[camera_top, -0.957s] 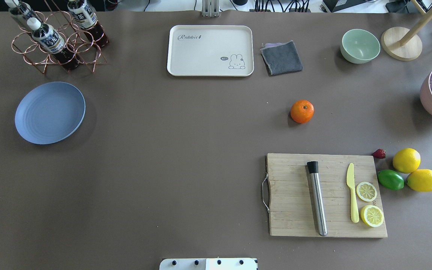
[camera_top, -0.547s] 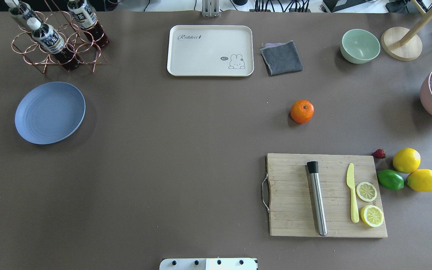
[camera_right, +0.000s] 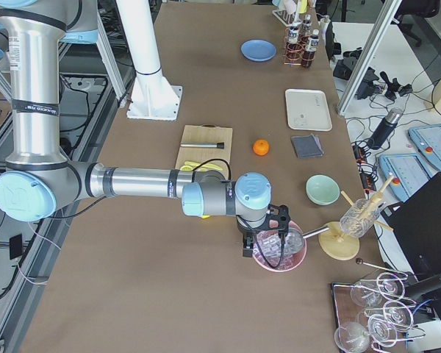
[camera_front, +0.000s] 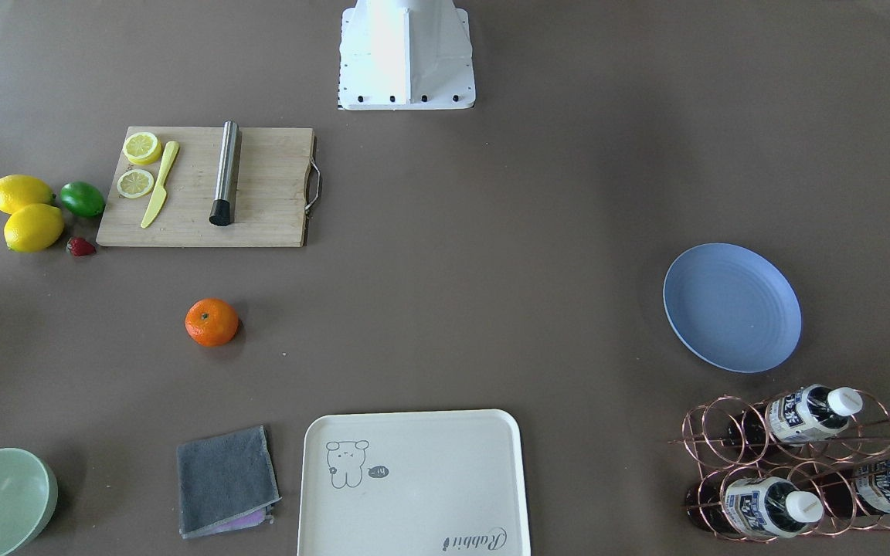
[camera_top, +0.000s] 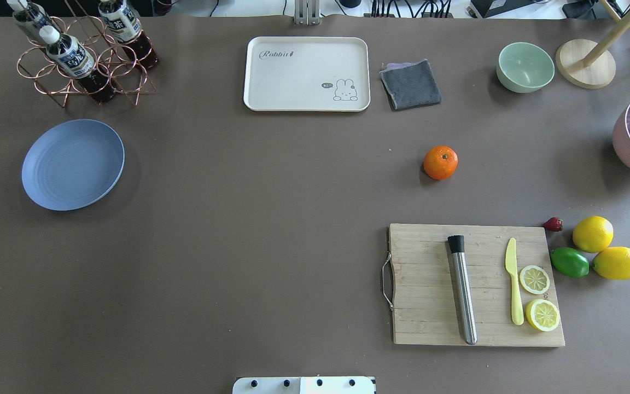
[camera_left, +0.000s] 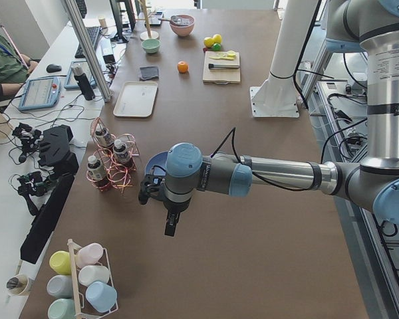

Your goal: Pick orange to plate

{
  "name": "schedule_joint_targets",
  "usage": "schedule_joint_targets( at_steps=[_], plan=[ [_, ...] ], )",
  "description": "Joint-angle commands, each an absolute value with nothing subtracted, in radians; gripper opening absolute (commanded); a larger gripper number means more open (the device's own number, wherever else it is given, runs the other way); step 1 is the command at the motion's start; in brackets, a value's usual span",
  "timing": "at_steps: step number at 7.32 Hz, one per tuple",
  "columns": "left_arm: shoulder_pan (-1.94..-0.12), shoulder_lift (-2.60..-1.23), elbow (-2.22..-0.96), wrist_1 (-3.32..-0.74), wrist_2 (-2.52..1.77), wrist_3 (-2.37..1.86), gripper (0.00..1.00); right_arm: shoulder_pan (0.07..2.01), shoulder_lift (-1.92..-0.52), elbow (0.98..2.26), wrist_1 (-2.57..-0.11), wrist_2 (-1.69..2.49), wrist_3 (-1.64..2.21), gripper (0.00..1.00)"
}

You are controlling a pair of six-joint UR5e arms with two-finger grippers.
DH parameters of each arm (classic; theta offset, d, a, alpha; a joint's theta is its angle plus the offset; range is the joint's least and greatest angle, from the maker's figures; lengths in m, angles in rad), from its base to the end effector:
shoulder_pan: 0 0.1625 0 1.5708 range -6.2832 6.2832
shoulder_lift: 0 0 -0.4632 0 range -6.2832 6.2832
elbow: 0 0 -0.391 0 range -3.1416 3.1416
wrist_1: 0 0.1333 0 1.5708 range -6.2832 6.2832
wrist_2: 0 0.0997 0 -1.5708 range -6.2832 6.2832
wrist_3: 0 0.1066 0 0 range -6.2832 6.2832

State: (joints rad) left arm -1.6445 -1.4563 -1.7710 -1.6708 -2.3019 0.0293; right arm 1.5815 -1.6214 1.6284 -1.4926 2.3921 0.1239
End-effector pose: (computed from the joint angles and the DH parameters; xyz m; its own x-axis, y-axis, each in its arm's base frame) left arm -0.0950 -0.4435 0.6488 0.7533 0.0968 -0.6505 0.0503 0.9777 0.2038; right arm 0.0603 -0.4725 0.6862 0.6754 0.0686 0.7343 -0.0948 0.9955 -0.0057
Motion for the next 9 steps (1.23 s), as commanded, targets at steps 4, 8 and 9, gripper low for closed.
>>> schedule_joint_targets(
  at_steps=[4, 8, 9],
  plan=[
    [-1.644, -1.465, -1.723, -1.741, -2.309, 0.031, 0.99, 1.582, -1.620, 1.634, -1.493, 2.401, 0.124, 1.00],
    [-1.638, -1.453, -1.646, -1.898, -2.307, 0.040, 0.98, 1.582, -1.634, 1.634, -1.493, 2.401, 0.123, 1.00],
    [-1.638, -1.453, -1.649, -1.894, -2.310, 0.038, 0.99, 1.582, -1.634, 1.629, -1.493, 2.401, 0.123, 1.00]
  ],
)
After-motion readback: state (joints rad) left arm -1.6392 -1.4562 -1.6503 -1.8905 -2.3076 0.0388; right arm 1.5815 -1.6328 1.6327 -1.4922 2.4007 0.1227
